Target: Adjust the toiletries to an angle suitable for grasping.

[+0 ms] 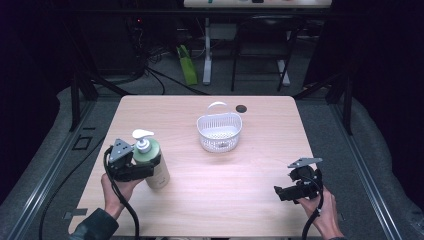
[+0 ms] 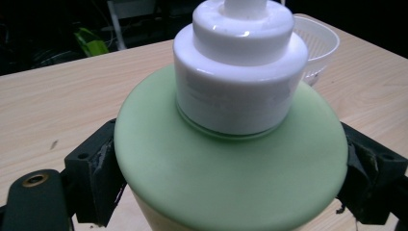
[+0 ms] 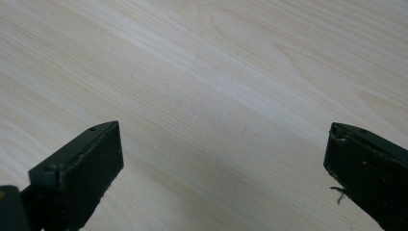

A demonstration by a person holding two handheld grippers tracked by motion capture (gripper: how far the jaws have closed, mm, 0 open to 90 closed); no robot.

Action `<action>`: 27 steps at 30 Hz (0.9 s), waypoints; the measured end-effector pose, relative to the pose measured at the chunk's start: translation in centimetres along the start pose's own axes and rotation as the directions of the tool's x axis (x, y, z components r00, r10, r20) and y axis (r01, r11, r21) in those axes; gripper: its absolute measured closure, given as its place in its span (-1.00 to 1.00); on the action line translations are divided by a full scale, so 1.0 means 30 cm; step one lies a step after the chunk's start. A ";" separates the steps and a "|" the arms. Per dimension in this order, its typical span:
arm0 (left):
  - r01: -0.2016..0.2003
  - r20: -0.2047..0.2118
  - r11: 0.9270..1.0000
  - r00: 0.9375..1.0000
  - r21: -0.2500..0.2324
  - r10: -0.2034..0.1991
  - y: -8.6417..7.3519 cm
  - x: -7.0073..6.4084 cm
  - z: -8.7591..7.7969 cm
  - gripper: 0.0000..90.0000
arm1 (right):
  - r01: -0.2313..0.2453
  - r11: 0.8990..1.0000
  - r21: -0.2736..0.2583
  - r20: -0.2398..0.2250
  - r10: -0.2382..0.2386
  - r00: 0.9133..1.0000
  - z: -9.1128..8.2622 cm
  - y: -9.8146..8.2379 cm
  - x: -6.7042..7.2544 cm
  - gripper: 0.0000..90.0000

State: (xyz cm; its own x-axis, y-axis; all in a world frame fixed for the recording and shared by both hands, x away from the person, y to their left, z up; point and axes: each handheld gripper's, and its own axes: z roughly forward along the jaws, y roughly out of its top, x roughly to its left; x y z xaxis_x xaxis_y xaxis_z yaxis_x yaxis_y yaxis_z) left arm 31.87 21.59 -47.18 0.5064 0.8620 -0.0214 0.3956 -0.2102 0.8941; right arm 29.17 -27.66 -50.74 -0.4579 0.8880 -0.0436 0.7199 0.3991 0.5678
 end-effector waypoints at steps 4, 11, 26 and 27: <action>-0.020 0.026 1.000 0.999 -0.008 0.020 0.015 -0.035 0.036 -0.73 | -0.003 1.000 -0.005 -0.001 0.003 1.000 -0.001 -0.002 -0.004 -1.00; -0.037 0.079 0.999 0.996 -0.017 0.038 0.044 -0.098 0.102 -0.73 | -0.002 1.000 -0.008 -0.004 0.002 1.000 -0.001 -0.001 0.000 -1.00; -0.091 0.172 0.996 0.981 -0.012 0.092 0.103 -0.238 0.214 -0.73 | -0.002 1.000 -0.013 -0.007 0.002 1.000 -0.001 -0.004 -0.002 -1.00; -0.092 0.180 0.996 0.979 -0.012 0.093 0.103 -0.241 0.216 -0.73 | -0.002 1.000 -0.013 -0.008 0.001 1.000 0.000 -0.004 -0.003 -1.00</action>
State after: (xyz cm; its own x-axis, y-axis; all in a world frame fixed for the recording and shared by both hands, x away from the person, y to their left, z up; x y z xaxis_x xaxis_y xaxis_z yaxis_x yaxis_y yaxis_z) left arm 34.38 11.71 -47.17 0.6707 0.7415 -0.0182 0.3375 -0.2832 0.8977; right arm 29.12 -27.79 -50.80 -0.4610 0.8867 -0.0363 0.7136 0.3947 0.5787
